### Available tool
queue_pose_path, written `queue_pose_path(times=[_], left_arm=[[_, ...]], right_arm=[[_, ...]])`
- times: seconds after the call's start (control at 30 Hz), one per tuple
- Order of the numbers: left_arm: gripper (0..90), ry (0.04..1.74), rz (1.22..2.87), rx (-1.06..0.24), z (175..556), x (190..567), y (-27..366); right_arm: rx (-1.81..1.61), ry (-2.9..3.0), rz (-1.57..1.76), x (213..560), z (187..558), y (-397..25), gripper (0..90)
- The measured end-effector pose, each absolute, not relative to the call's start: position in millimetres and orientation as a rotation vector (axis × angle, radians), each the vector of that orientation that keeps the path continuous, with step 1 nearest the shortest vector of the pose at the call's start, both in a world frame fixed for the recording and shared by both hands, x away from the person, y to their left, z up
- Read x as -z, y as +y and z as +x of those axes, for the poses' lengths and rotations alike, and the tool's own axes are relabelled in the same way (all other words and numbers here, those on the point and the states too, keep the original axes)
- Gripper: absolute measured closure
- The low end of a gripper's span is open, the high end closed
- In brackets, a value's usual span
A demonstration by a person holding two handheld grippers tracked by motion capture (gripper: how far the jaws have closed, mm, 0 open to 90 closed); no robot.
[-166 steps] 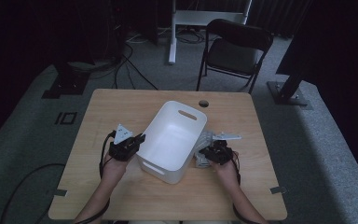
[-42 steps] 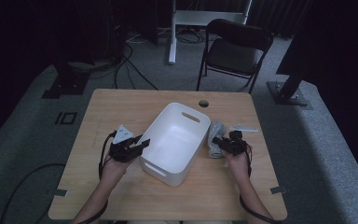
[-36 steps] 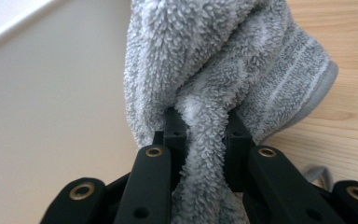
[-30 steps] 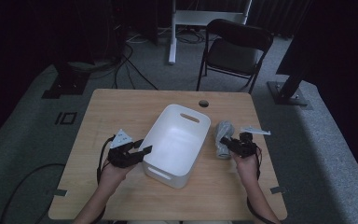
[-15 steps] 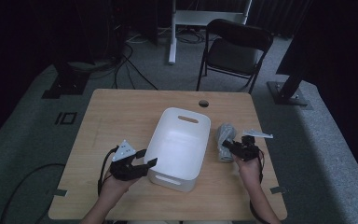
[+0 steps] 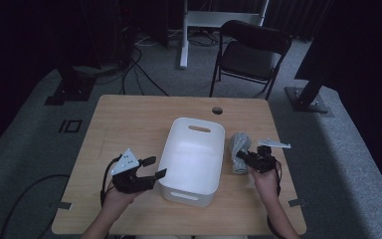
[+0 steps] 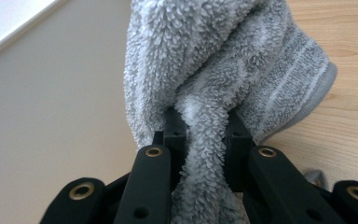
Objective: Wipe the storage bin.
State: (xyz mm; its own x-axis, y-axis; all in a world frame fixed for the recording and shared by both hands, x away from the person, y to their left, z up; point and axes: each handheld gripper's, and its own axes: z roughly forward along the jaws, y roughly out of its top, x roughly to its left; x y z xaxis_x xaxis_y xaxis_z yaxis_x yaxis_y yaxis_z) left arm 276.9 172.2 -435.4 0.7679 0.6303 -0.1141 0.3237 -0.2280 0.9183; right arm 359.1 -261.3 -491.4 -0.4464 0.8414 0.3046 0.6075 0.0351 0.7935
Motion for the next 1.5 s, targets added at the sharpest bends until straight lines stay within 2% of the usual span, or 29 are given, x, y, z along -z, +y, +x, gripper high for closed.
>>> queue_pose_path(times=[0.47, 0.67, 1.3, 1.5], left_arm=[[41.6, 0.711, 1.789, -0.345, 343.6, 423.1, 175.7], [42.4, 0.704, 1.788, -0.308, 367.9, 420.5, 175.3], [46.1, 0.706, 1.846, -0.348, 420.9, 419.3, 152.2], [47.2, 0.661, 1.869, -0.358, 431.5, 421.6, 146.5]], right_arm=[[-1.370, 2.107, 1.456, 494.6, 345.5, -263.1, 76.6], [-1.374, 2.112, 1.463, 498.3, 344.0, -264.4, 76.6], [-1.376, 2.112, 1.472, 501.5, 344.6, -267.3, 76.5], [-1.374, 2.116, 1.475, 502.8, 344.6, -267.4, 76.5]])
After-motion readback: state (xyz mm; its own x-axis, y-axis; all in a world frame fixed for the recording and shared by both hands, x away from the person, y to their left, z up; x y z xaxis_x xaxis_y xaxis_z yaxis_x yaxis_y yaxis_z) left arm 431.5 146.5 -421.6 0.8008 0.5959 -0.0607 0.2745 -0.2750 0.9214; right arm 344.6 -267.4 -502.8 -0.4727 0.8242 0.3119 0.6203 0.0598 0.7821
